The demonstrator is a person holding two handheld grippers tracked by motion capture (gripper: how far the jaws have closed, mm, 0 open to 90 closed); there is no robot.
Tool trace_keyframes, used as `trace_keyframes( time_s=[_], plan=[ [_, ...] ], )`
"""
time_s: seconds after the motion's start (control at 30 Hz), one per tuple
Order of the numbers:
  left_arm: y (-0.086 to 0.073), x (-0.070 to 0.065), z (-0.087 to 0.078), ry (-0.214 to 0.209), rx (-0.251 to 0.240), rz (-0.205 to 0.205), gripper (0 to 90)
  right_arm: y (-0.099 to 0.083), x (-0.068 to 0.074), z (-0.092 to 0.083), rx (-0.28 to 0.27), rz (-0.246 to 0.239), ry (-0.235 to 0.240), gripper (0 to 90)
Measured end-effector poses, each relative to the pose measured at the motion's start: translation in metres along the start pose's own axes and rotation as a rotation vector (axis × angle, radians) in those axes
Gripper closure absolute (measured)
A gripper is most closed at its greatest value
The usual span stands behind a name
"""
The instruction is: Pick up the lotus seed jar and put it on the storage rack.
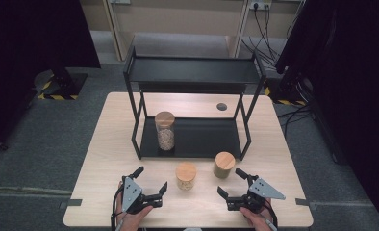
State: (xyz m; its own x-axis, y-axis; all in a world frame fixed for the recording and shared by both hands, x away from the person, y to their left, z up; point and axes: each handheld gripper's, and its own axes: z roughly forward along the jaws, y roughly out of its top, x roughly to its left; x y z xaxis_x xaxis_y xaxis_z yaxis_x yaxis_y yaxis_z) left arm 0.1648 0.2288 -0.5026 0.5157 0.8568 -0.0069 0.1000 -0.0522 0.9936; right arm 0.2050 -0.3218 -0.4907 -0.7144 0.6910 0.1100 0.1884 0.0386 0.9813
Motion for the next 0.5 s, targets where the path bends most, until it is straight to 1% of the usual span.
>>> trace_keyframes(
  time_s=[0.37,0.5],
  plan=[
    [-0.001,0.001,-0.001,-0.007,-0.004,-0.001,0.5,0.004,0.01,0.016,0.017,-0.026,0.061,1.5],
    [-0.001,0.0,-0.002,-0.007,-0.006,0.0,0.5,0.007,0.014,0.023,0.025,-0.045,0.085,1.5]
  ],
)
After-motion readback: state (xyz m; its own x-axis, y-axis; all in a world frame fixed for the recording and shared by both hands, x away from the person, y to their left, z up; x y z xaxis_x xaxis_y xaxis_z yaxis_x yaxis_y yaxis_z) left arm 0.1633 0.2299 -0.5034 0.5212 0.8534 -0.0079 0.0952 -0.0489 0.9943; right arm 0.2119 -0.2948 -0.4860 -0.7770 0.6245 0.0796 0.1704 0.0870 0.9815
